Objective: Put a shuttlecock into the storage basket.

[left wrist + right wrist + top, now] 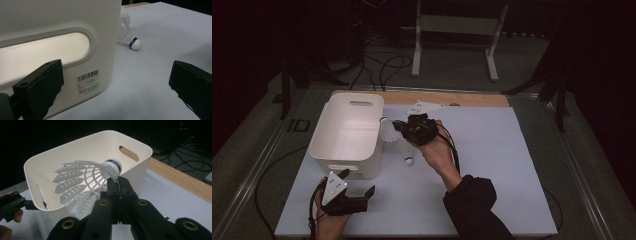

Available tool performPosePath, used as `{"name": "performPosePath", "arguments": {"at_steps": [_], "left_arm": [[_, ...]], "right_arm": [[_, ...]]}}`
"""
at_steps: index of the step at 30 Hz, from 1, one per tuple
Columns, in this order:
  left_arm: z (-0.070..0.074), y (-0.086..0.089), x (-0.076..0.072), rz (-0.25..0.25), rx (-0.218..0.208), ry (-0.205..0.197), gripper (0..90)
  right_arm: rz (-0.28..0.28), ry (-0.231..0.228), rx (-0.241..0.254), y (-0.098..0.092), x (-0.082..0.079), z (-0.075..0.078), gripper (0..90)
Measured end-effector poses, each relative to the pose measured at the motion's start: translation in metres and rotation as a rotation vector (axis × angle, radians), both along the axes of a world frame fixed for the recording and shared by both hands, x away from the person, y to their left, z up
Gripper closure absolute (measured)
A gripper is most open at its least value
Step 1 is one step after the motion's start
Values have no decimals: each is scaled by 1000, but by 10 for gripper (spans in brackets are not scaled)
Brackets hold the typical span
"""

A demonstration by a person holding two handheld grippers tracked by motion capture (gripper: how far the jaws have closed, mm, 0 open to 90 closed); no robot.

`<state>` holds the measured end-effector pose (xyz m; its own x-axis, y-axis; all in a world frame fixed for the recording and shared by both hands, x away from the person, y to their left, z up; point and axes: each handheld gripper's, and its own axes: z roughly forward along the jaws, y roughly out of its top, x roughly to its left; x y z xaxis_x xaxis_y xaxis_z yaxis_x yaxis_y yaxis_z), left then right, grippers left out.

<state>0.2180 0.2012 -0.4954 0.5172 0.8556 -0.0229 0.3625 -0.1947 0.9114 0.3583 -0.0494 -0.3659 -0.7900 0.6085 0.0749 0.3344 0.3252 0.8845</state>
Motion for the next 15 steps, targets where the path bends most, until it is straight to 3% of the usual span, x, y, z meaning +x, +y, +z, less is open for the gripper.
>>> {"name": "performPosePath", "arguments": {"at_steps": [15], "left_arm": [[0,1,0,0,0,-2,1]], "right_arm": [[23,-3,4,11,-4,2,892]]}}
